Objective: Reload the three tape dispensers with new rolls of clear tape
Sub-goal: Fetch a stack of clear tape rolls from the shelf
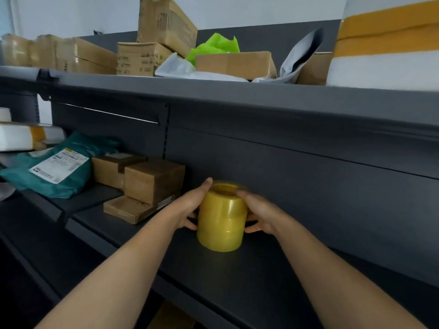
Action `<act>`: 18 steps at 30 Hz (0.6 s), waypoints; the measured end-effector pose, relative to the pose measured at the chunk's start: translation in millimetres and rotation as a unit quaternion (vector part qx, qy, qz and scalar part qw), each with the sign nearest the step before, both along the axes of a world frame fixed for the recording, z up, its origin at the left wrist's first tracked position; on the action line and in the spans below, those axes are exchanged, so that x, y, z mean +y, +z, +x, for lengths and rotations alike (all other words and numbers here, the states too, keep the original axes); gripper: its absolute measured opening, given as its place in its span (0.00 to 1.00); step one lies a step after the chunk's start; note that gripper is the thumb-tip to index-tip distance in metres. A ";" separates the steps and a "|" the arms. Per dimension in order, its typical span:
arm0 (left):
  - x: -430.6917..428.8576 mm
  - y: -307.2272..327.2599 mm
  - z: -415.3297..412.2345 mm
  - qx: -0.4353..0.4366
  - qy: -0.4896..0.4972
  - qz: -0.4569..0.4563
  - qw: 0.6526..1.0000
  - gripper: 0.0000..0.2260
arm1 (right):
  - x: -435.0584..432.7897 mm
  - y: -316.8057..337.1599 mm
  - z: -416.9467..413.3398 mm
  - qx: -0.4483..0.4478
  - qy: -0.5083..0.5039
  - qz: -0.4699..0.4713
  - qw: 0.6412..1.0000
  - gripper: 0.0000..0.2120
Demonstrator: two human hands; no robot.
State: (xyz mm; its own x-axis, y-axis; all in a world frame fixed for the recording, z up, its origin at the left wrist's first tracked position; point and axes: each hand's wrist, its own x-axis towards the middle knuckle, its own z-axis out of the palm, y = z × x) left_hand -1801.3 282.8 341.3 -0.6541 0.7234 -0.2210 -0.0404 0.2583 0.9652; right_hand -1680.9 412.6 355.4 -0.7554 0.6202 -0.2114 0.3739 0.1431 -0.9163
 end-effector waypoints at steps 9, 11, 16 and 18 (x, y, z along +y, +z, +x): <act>-0.9 -11.0 3.3 0.016 0.025 0.076 0.997 0.29 | 3.9 -7.8 8.8 0.048 0.031 0.003 0.998 0.29; -8.2 -17.1 6.9 0.055 0.032 0.110 0.992 0.24 | 1.1 -8.9 17.9 0.082 0.045 0.008 0.996 0.33; -35.1 -37.1 23.5 0.149 -0.027 0.235 0.960 0.13 | -12.3 -18.5 44.6 0.152 0.089 0.021 0.984 0.47; -43.3 -46.1 30.4 0.195 -0.037 0.263 0.944 0.17 | -18.8 -23.5 52.8 0.152 0.099 0.037 0.983 0.48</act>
